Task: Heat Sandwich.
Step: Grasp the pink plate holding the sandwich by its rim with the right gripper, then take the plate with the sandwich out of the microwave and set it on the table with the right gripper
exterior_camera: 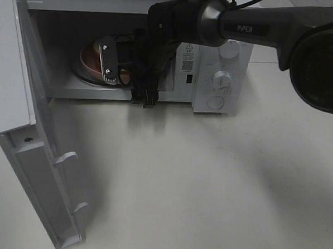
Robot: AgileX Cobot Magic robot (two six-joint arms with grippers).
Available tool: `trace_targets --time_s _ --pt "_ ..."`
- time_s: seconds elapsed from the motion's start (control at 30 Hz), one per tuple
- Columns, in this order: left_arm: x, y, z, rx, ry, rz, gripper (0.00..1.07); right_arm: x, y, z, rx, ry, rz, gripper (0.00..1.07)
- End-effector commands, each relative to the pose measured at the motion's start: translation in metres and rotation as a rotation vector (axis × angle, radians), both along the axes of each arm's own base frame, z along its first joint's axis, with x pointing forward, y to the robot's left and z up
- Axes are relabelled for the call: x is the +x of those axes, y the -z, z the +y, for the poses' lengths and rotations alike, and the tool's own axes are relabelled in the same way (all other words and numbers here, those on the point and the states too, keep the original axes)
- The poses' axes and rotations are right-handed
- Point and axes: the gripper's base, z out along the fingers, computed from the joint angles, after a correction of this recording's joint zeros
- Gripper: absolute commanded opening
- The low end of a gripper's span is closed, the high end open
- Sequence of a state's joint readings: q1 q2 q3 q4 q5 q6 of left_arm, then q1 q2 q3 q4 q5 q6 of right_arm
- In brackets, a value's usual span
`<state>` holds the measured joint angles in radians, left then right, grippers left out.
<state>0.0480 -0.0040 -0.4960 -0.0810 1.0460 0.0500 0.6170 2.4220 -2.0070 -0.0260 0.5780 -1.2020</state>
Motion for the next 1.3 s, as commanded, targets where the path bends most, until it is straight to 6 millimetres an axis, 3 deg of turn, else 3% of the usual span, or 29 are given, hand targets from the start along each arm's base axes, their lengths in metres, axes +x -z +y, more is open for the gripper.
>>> trace_targets --time_s 0.03,0.07,0.1,0.2,0.23,0.27,0.83,1.07,1.3 --pt "-0.003 0.0 -0.001 -0.006 0.01 -0.032 0.98 0.0 0.0 0.0 0.015 0.029 0.017 0.64" --pt "-0.003 0.0 -0.001 -0.006 0.01 -0.032 0.98 0.0 0.0 0.0 0.023 0.04 0.02 0.49" --pt "-0.003 0.0 -0.001 -0.006 0.01 -0.032 0.98 0.0 0.0 0.0 0.023 0.04 0.02 0.49" --pt "-0.003 0.0 -0.001 -0.006 0.01 -0.032 0.98 0.0 -0.001 0.0 0.036 0.071 0.034 0.2" --pt "-0.003 0.0 -0.001 -0.006 0.01 -0.032 0.98 0.0 -0.001 0.0 0.036 0.071 0.034 0.2" --pt "-0.003 0.0 -0.001 -0.006 0.01 -0.032 0.98 0.0 -0.002 0.0 0.049 0.094 0.041 0.01" --pt "-0.003 0.0 -0.001 -0.006 0.01 -0.032 0.98 -0.004 0.001 -0.002 0.021 0.104 0.087 0.0" --pt "-0.003 0.0 -0.001 -0.006 0.01 -0.032 0.98 -0.007 -0.012 -0.003 -0.001 0.035 0.071 0.0" --pt "-0.003 0.0 -0.001 -0.006 0.01 -0.032 0.98 -0.011 -0.013 -0.004 -0.014 0.005 0.071 0.0"
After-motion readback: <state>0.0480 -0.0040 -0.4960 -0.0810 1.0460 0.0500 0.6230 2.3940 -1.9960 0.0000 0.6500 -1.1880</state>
